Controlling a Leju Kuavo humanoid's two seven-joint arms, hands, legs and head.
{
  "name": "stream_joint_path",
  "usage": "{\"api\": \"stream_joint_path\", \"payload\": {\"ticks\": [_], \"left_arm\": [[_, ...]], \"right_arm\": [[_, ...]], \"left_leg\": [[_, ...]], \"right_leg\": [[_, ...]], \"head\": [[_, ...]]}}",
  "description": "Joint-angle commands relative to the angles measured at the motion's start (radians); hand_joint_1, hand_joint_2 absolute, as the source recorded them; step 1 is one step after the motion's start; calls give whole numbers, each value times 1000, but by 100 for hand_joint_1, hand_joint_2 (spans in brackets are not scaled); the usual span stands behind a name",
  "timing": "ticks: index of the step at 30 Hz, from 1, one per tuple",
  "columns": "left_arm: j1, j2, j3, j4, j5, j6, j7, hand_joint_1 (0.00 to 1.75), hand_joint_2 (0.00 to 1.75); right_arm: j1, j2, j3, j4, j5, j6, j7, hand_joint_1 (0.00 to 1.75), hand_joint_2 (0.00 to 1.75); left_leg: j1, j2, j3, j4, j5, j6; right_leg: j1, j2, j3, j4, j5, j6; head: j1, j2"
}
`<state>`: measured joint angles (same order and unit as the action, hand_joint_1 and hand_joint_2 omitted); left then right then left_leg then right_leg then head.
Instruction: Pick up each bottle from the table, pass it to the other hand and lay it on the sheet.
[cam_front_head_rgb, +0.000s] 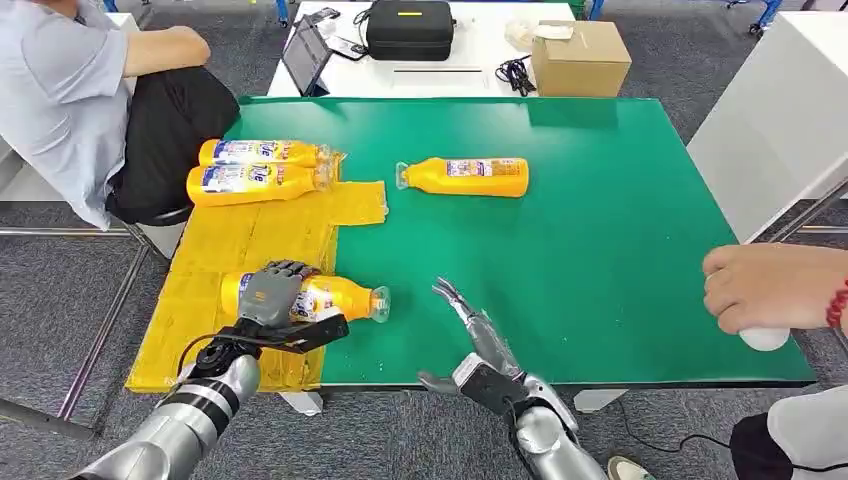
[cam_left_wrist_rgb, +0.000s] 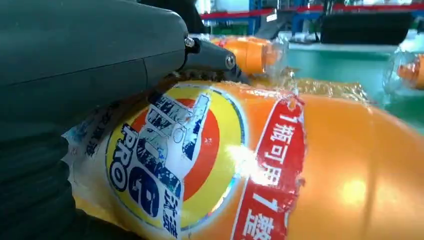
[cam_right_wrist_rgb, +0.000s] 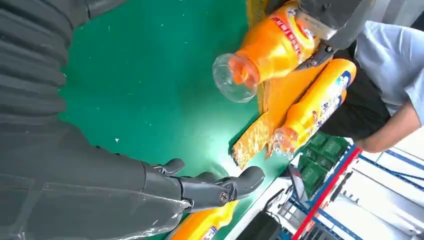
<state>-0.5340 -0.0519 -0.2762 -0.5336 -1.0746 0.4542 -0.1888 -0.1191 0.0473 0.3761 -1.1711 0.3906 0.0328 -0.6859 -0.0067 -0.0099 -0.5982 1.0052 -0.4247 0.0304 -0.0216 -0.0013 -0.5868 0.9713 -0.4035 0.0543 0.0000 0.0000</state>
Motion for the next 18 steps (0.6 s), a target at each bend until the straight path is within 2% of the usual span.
{"api": "stream_joint_path", "payload": {"ticks": [1,4,18], "left_arm": [[-23,33,-15,189,3,-230,69,0,175],[-37,40,-11,215,6,-297,95,0,175],[-33,46,0,225,19,-343,96,0,175]], "right_arm": [[-58,13,-16,70,2,3,-2,0,175],[-68,14,-22,80,2,2,-2,0,175],[-69,13,-29,92,-1,3,-4,0,175]], "left_leg": [[1,6,4,-1,0,-2],[1,7,7,-2,-1,-2],[1,8,17,-4,-3,-5]], "right_leg": [[1,5,2,-1,1,-2],[1,6,6,-2,1,-2],[1,7,14,-2,0,-3]], "head": [[0,0],[0,0],[0,0]]}}
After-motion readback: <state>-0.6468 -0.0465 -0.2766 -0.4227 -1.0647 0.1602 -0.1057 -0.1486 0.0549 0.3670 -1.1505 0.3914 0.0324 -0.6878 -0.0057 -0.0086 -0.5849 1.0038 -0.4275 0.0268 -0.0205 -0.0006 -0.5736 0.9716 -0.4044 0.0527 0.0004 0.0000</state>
